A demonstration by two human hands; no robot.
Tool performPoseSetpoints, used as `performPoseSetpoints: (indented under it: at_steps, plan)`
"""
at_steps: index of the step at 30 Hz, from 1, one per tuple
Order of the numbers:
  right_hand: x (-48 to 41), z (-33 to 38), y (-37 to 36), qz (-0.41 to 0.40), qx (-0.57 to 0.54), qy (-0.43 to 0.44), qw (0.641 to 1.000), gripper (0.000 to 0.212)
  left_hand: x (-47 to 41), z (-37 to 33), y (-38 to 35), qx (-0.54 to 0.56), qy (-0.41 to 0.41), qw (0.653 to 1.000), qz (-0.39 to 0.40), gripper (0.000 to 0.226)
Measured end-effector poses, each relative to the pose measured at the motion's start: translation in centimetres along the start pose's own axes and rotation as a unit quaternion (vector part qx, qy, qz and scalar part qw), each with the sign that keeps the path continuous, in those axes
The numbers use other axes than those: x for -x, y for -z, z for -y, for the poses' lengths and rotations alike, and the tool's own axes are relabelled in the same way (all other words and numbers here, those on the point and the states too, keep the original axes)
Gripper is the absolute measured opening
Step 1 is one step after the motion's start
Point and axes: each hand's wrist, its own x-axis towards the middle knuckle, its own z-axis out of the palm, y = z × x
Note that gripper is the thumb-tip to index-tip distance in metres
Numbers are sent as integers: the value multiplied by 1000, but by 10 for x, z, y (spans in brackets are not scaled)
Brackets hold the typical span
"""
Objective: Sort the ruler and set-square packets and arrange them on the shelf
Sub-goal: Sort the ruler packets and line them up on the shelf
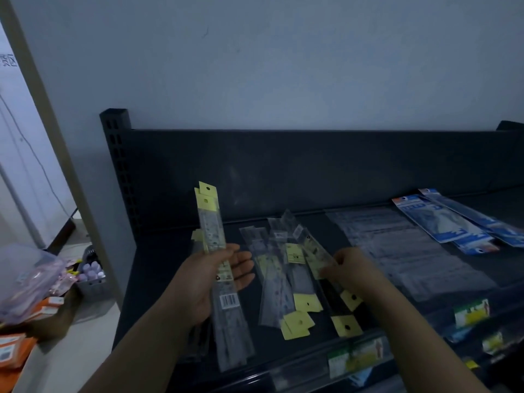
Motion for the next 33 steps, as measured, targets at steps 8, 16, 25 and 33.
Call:
performPoseSetpoints:
  at_steps: [8, 16, 25, 33]
  plan:
    - [1, -19, 54, 195, -402, 93, 890, 20, -5, -10, -16, 20, 34, 999, 9, 24]
    - [-27, -11, 53, 240, -380, 132, 884, 64, -1, -9, -28, -113, 128, 979, 115, 32]
    - [-24, 10, 22, 59, -69, 92, 992, 49, -11, 11, -40, -90, 70, 991, 72, 24]
    - [-23, -1, 22, 99, 141, 29, 985, 49, -16, 16, -37, -78, 65, 994, 47, 24]
